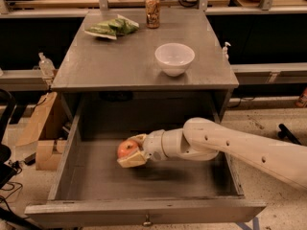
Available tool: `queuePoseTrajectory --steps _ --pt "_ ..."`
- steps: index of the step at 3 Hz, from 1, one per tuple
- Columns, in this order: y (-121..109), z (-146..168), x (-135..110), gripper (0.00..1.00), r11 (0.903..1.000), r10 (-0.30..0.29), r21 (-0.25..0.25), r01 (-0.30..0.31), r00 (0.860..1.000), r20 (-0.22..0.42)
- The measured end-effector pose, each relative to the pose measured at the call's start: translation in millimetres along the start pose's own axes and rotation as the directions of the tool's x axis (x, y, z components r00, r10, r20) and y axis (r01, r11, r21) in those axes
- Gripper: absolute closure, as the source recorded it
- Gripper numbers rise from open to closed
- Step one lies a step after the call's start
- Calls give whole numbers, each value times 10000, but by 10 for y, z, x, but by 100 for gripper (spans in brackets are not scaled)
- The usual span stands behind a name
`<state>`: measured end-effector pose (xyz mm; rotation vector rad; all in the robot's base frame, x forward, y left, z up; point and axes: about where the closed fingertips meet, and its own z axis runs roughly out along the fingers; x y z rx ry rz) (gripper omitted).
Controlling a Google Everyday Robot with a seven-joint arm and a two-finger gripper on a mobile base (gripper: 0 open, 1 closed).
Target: Place apple into top drawer
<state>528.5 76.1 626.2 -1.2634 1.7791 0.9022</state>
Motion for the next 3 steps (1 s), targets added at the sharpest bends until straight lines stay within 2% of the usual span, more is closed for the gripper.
queuePoseTrajectory --steps 1,3 --pt "16 21 -5 46 10000 -11 -49 11 10000 -1" --pt "40 51 -15 0 9999 -29 -122 29 10000 0"
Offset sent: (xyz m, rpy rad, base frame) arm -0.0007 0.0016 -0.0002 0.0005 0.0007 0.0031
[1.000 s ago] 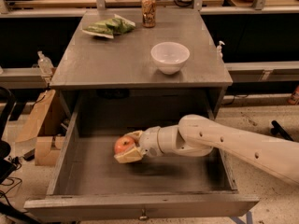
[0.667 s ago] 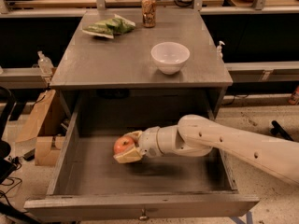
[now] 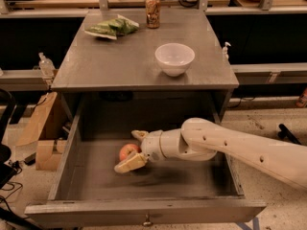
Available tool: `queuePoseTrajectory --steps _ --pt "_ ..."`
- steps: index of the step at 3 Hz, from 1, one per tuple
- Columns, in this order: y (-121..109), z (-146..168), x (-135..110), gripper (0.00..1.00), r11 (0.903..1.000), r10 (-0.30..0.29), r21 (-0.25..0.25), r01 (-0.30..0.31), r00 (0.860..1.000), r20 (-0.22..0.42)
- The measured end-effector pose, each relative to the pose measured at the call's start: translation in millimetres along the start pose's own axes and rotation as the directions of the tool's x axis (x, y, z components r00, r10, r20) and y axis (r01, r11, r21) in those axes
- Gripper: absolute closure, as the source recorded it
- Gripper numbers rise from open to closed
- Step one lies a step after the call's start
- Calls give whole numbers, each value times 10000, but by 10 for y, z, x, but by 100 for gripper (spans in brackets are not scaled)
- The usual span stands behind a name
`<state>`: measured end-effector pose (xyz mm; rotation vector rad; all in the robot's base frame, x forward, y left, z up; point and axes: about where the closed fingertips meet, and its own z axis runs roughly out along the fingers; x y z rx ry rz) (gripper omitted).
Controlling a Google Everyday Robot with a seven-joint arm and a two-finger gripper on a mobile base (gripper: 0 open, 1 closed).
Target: Place apple into top drawer
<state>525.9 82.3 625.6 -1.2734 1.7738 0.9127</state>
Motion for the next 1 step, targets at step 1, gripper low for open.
queuePoseTrajectory --steps 1 --pt "0 0 0 0 10000 0 0 0 10000 0"
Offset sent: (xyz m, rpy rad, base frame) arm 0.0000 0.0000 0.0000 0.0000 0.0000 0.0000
